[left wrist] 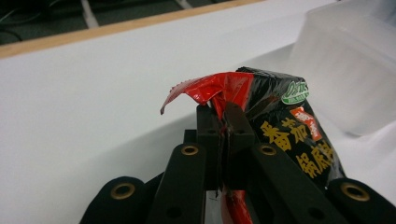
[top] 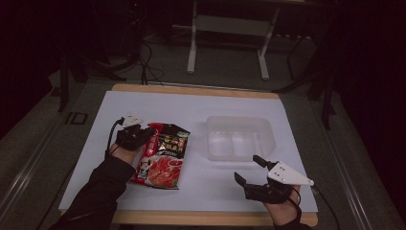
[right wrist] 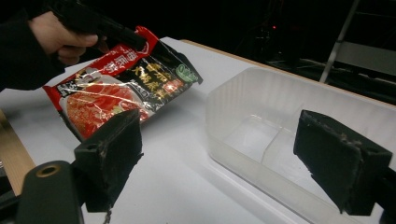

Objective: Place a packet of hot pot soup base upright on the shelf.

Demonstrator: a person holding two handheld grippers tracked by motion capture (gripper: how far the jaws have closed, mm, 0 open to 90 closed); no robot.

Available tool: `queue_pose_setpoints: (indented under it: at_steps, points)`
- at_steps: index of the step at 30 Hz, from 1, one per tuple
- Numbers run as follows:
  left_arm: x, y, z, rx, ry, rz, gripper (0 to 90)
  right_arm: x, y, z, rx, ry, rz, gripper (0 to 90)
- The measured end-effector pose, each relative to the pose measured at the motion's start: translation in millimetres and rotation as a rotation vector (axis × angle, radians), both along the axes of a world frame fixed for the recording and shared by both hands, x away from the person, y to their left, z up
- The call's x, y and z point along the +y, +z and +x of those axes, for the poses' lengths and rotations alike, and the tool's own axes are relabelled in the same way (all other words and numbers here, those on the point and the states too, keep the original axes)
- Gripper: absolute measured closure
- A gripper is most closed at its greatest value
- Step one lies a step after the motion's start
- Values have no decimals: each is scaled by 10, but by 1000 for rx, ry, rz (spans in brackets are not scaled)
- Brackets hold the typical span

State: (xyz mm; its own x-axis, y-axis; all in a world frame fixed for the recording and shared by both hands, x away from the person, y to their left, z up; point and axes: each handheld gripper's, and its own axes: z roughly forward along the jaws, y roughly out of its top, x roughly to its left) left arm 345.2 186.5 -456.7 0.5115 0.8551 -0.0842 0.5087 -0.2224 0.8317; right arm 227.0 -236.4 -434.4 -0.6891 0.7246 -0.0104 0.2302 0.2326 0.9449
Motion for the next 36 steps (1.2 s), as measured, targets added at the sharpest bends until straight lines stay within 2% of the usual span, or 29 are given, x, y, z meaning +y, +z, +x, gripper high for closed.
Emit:
queue_pose_setpoints:
  at_steps: [7, 12, 18, 23, 25, 28, 36]
  points:
    - [-39, 73, -98, -39, -21, -10, 880, -3, 9, 0, 2, -3, 1, 152]
    - [-67, 165, -204, -74, -37, -40, 882, -15, 15, 10, 7, -6, 5, 152]
    - [-122, 271, -332, -116, -64, -43, 882, -19, 30, 10, 5, -6, 5, 152]
    - [-155, 334, -419, -137, -86, -47, 882, -31, 41, 7, 7, -10, 12, 153]
    - [-167, 354, -449, -146, -94, -41, 882, -38, 45, 8, 14, -7, 11, 187]
    - [-179, 373, -488, -158, -98, -45, 882, -38, 59, -1, 14, -8, 12, 191]
    - [-197, 475, -605, -201, -126, -78, 882, -47, 107, 4, 8, -4, 17, 196]
